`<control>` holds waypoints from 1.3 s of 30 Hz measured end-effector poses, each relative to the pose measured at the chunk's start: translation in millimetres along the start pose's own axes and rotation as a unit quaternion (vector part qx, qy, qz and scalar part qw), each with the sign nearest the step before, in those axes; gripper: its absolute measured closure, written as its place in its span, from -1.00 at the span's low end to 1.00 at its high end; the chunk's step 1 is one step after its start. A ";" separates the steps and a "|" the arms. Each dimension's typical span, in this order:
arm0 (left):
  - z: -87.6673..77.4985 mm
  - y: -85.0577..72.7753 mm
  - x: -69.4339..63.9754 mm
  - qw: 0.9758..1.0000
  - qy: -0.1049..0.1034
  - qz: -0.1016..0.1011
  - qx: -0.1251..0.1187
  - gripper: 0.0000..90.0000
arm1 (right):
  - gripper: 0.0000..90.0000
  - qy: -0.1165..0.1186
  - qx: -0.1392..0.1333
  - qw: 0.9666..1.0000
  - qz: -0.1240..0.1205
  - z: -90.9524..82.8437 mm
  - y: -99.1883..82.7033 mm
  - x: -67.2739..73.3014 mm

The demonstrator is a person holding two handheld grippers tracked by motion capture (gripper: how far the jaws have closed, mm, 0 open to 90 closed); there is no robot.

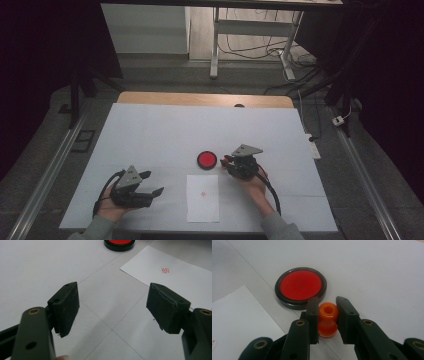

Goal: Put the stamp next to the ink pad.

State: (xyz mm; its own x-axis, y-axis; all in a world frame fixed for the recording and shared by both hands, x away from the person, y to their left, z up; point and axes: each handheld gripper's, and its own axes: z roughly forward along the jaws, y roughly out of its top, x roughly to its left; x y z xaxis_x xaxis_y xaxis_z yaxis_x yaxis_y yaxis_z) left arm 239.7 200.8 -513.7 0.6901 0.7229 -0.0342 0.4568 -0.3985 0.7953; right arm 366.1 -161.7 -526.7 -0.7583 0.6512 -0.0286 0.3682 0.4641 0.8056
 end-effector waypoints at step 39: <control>0.5 -1.5 0.9 1.000 0.006 -0.004 -0.001 -0.42 | 0.02 0.023 -0.077 0.997 -0.001 -46.0 9.6 -1.6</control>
State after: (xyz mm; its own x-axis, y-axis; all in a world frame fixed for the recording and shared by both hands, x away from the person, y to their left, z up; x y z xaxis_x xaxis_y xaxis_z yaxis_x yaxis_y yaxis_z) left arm 239.9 201.8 -515.2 0.6798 0.7327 -0.0329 0.4604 -0.3914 0.7968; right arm 346.1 -185.9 -491.7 -0.7836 0.6212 -0.0058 0.2825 0.3647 0.8873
